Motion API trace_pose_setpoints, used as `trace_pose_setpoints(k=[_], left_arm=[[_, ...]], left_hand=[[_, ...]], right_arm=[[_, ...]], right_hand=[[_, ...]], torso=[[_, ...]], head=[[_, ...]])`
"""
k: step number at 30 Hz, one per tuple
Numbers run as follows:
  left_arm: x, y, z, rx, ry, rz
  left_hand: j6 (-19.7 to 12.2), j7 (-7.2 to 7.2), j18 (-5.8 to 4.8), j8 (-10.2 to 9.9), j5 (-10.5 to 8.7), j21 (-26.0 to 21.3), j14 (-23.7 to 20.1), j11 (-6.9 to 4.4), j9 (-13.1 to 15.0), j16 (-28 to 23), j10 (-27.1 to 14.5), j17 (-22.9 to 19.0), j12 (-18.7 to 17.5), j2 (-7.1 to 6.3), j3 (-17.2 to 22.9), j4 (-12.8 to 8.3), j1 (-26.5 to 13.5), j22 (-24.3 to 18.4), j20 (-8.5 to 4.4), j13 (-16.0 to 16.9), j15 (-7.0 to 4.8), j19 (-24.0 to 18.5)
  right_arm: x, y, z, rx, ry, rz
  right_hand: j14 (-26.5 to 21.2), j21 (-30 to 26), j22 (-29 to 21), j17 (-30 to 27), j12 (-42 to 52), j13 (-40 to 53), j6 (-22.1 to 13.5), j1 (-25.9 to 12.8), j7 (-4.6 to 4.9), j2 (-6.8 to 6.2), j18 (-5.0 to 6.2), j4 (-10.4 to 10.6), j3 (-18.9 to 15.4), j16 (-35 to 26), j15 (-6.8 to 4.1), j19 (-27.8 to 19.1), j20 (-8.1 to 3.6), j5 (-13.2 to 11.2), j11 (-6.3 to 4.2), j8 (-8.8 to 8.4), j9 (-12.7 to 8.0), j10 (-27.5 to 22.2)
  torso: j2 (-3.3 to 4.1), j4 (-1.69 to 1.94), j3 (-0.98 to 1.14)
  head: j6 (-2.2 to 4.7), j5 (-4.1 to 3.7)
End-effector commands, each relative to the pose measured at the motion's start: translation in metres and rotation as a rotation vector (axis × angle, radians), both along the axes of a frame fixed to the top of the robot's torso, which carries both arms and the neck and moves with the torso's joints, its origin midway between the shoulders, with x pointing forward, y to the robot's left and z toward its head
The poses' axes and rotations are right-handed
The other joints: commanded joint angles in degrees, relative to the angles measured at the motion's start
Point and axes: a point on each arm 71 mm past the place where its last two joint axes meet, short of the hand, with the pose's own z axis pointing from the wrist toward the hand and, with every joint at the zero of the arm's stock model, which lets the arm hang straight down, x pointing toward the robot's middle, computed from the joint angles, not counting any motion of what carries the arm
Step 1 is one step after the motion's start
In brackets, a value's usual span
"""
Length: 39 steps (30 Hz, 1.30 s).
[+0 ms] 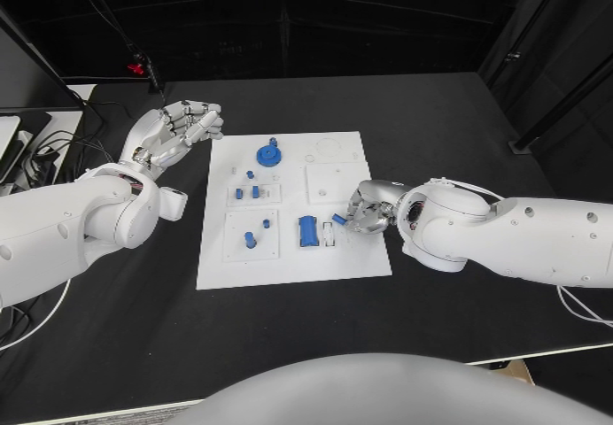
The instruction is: Assemble the parts on the task board
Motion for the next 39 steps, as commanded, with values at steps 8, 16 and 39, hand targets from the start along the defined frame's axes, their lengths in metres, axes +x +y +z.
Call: trace_pose_setpoints(k=[8,16,39], left_arm=[[0.001,-0.001,0.001,-0.006,-0.001,-0.009],[0.001,-0.002,0.001,-0.006,-0.001,-0.010],[0.001,-0.003,0.001,-0.006,0.002,-0.012]], left_hand=[[-0.3,7.64,-0.29,0.4,0.35,0.2,0.0,0.16,-0.1,0.2,-0.3,-0.1,0.3,0.73,-0.3,-0.1,0.0,-0.1,-0.13,-0.1,0.06,0.0],[-0.3,7.64,-0.29,0.4,0.35,0.2,0.0,0.16,-0.1,0.2,-0.3,-0.1,0.3,0.73,-0.3,-0.1,0.0,-0.1,-0.13,-0.1,0.06,0.0],[-0.3,7.64,-0.29,0.4,0.35,0.2,0.0,0.16,-0.1,0.2,-0.3,-0.1,0.3,0.73,-0.3,-0.1,0.0,-0.1,-0.13,-0.1,0.06,0.0]], right_arm=[[-0.010,-0.006,-0.002,0.197,0.146,-0.078],[-0.011,-0.010,-0.005,0.288,0.217,-0.122],[0.005,0.001,-0.001,0.083,0.000,-0.005]], right_hand=[[6.2,0.2,15.1,15.1,0.1,15.1,0.7,-0.7,-0.12,0.17,-0.43,0.3,-1.1,0.1,0.07,6.0,0.21,0.5,-0.03,-0.59,0.0,5.9],[6.2,0.2,15.1,15.1,0.1,15.1,1.0,-0.7,-0.20,0.24,-0.43,0.4,-1.6,0.1,0.03,6.0,0.17,0.9,-0.10,-0.84,-0.1,5.9],[6.2,0.2,15.1,15.1,0.1,15.1,1.3,-0.4,-0.28,0.24,-0.43,0.4,-2.6,0.1,-0.01,6.0,0.10,0.6,-0.19,-1.47,-0.2,5.9]], torso=[[0.03,0.05,0.01],[0.09,0.06,0.03],[0.06,-0.01,0.04]], head=[[0.00,-0.09],[0.00,0.06],[0.00,0.08]])
